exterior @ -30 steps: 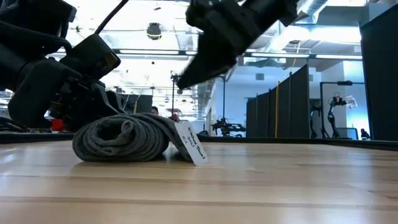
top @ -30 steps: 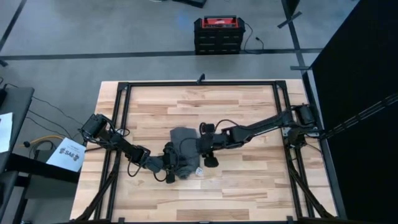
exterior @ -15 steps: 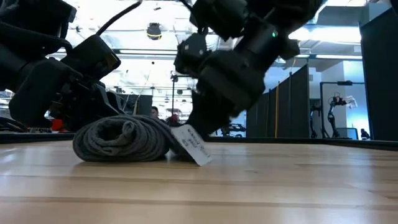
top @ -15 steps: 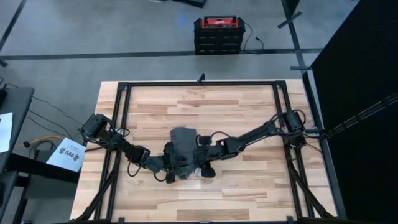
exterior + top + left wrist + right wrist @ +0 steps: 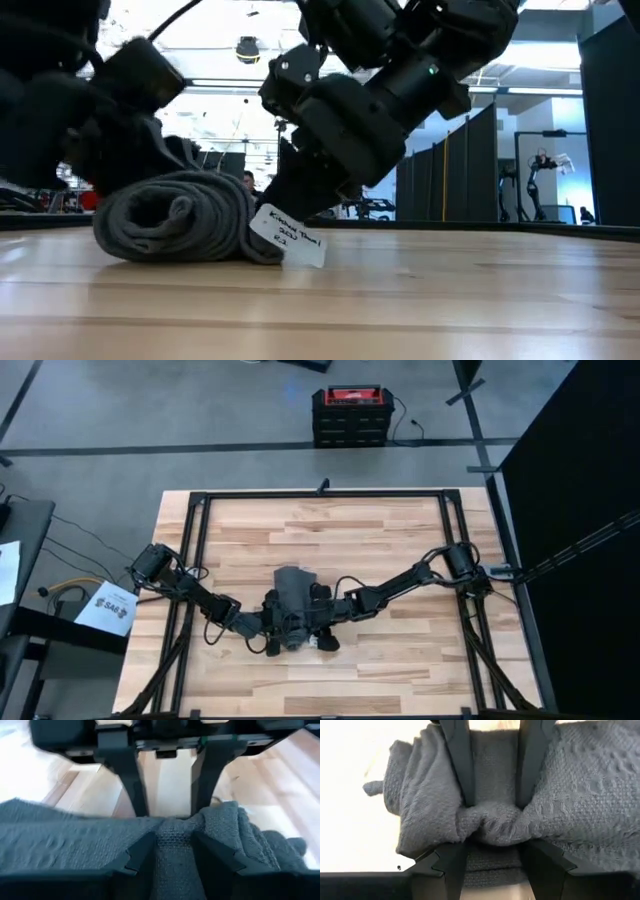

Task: Roll towel
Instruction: Roll the gray towel

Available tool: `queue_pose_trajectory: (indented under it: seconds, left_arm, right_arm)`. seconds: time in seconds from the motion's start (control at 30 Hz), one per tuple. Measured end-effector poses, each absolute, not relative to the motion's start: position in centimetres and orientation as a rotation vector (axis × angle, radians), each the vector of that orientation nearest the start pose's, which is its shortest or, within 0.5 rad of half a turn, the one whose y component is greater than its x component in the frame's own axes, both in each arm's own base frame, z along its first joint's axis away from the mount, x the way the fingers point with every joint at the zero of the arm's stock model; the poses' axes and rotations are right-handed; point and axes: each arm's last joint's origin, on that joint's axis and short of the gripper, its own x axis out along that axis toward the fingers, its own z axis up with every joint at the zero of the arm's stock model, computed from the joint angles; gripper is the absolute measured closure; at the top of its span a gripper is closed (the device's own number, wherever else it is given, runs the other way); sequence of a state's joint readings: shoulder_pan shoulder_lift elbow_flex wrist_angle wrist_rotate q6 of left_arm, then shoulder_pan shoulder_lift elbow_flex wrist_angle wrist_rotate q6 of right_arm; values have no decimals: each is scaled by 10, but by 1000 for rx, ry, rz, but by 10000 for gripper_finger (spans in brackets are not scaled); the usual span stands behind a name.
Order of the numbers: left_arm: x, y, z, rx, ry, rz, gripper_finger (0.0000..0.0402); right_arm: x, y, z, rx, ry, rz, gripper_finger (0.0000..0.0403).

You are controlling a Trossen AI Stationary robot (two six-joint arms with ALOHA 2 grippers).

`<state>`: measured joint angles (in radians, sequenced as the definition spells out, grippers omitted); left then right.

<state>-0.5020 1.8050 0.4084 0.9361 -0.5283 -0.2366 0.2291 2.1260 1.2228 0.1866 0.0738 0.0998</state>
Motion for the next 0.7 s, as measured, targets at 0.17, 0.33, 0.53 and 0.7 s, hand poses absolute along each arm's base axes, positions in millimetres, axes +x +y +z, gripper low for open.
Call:
queue_pose_trajectory:
  seconds: [0.17,0.33,0.53,0.7]
  left_arm:
    - [239,-120,106,-6,334,43,283]
    - [230,-119,124,-14,376,42,283]
    - [202,-126,126,-152,554,87,283]
    - [188,-140,112,-175,574,153,283]
  right_arm:
    - [417,98,117,-25,729,110,237]
    - [410,102,125,-61,770,82,237]
    - [401,102,124,-51,866,65,237]
    - [401,107,126,-48,844,73,237]
